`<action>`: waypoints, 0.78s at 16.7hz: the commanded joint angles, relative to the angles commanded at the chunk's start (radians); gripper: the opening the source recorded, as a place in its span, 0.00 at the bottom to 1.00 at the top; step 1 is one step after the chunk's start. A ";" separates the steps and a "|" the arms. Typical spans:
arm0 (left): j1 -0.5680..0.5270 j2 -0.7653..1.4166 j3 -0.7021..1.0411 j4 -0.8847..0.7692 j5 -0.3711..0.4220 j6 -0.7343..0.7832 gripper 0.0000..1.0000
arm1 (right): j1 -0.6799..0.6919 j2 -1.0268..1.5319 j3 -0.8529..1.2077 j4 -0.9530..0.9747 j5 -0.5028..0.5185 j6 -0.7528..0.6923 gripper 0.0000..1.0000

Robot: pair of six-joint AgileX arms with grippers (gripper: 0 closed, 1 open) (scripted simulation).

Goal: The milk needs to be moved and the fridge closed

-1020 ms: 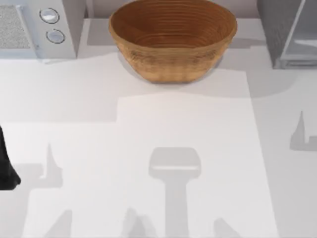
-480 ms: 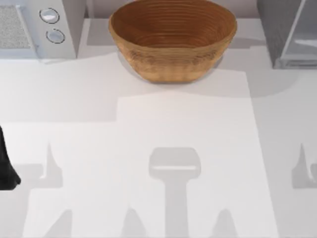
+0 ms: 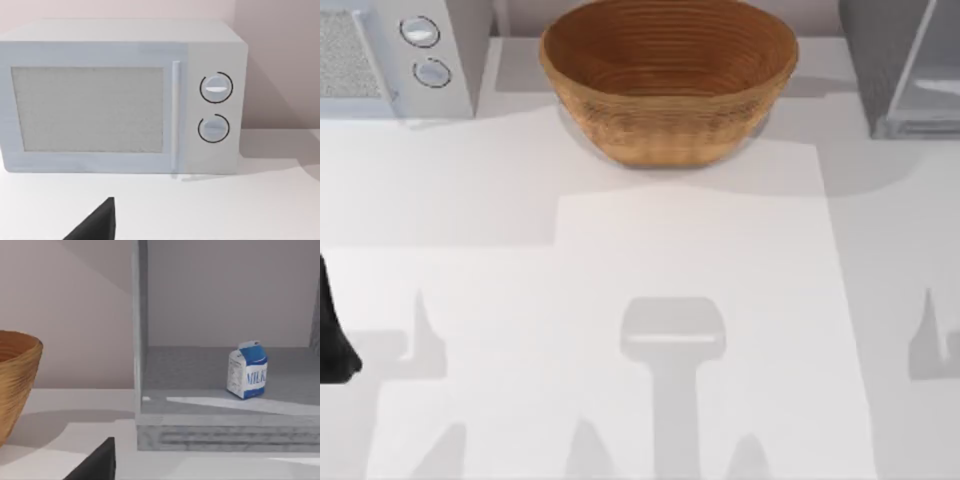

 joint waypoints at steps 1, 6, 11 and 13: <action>0.000 0.000 0.000 0.000 0.000 0.000 1.00 | 0.000 -0.036 0.032 -0.042 0.000 -0.002 1.00; 0.000 0.000 0.000 0.000 0.000 0.000 1.00 | 0.000 -0.291 0.244 -0.405 0.003 -0.016 1.00; 0.000 0.000 0.000 0.000 0.000 0.000 1.00 | -0.001 -0.549 0.449 -0.943 0.008 -0.017 1.00; 0.000 0.000 0.000 0.000 0.000 0.000 1.00 | 0.000 -0.626 0.510 -1.116 0.009 -0.015 1.00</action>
